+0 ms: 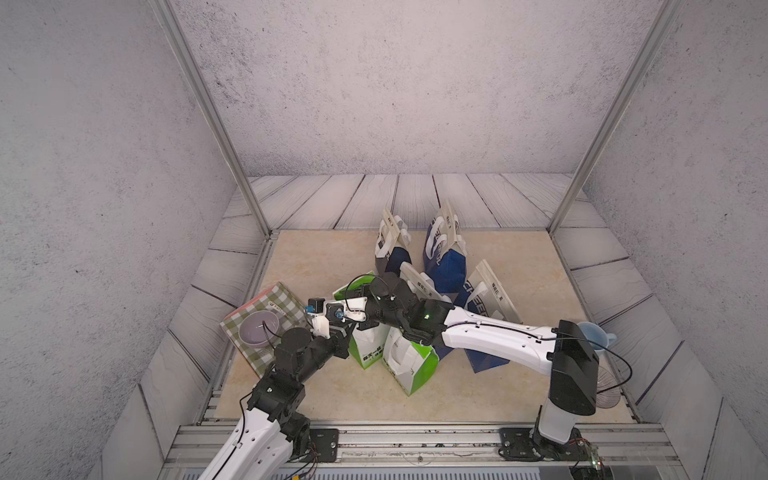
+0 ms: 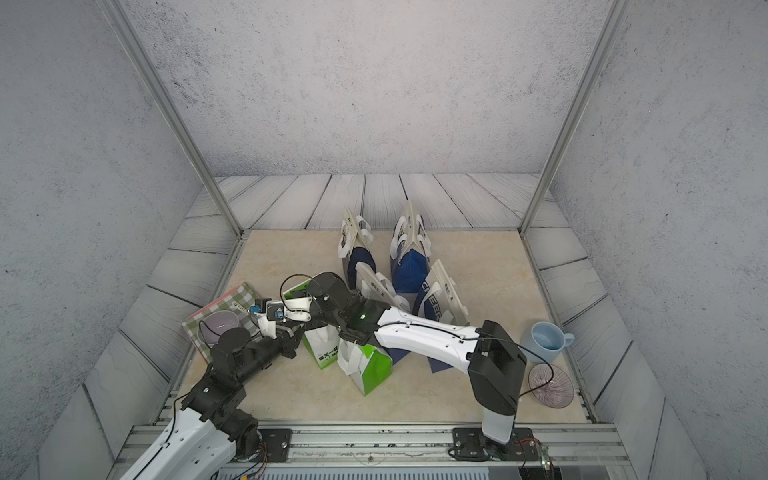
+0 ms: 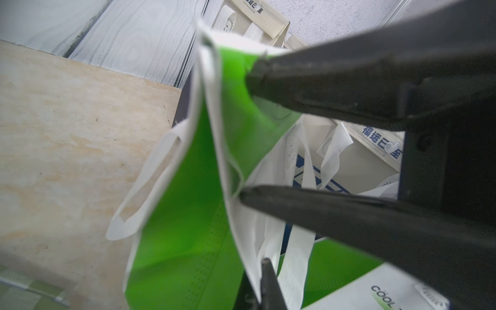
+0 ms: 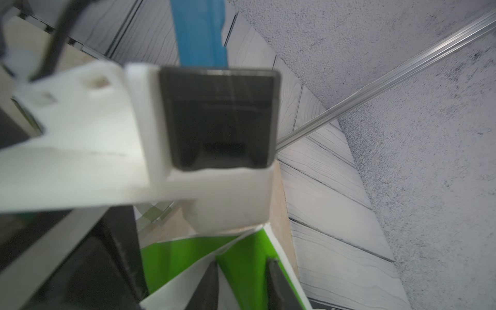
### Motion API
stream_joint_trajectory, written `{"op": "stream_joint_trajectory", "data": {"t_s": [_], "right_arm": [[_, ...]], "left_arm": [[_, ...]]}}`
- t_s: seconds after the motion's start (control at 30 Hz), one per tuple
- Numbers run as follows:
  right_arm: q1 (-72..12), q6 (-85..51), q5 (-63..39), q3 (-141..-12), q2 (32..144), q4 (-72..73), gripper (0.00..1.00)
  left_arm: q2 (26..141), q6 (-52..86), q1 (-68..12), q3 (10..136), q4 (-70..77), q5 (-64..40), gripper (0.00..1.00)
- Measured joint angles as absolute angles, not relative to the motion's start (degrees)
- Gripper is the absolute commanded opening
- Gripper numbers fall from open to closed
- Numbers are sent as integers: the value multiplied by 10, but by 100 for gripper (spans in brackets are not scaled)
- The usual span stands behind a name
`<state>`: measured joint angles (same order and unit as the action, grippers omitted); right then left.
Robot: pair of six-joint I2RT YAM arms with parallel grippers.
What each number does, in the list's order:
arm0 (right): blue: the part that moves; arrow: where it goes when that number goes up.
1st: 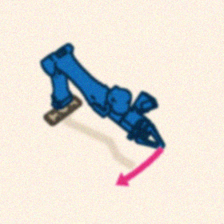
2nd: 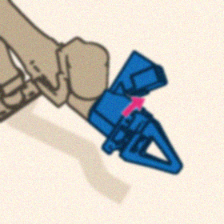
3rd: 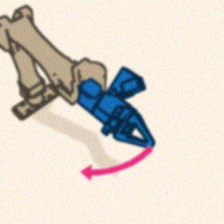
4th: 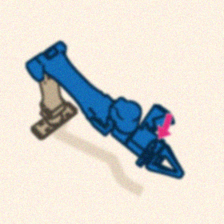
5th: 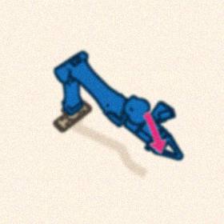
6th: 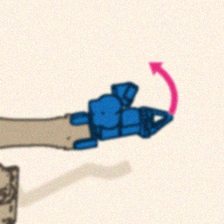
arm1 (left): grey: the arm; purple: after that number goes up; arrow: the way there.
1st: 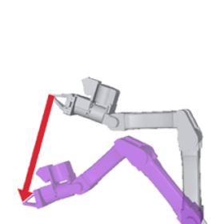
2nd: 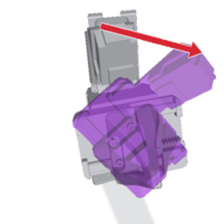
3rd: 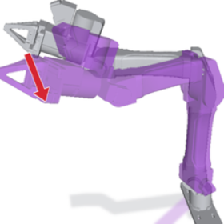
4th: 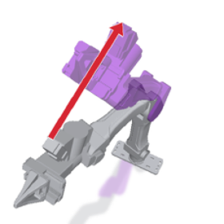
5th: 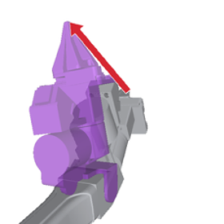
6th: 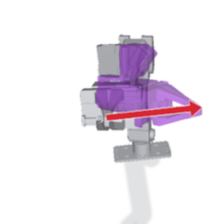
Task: Open the takeout bag
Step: Open the takeout bag at the center of the board.
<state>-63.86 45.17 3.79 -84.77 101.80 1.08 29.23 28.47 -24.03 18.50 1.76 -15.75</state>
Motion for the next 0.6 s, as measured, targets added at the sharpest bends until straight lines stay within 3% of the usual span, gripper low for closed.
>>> {"op": "stream_joint_trajectory", "data": {"t_s": [0.37, 0.6], "right_arm": [[-642, 456, 60, -848, 1018, 16, 1], [-642, 439, 63, -858, 1024, 12, 0]], "left_arm": [[292, 285, -240, 185, 19, -156, 0], [292, 285, -240, 185, 19, -154, 0]]}}
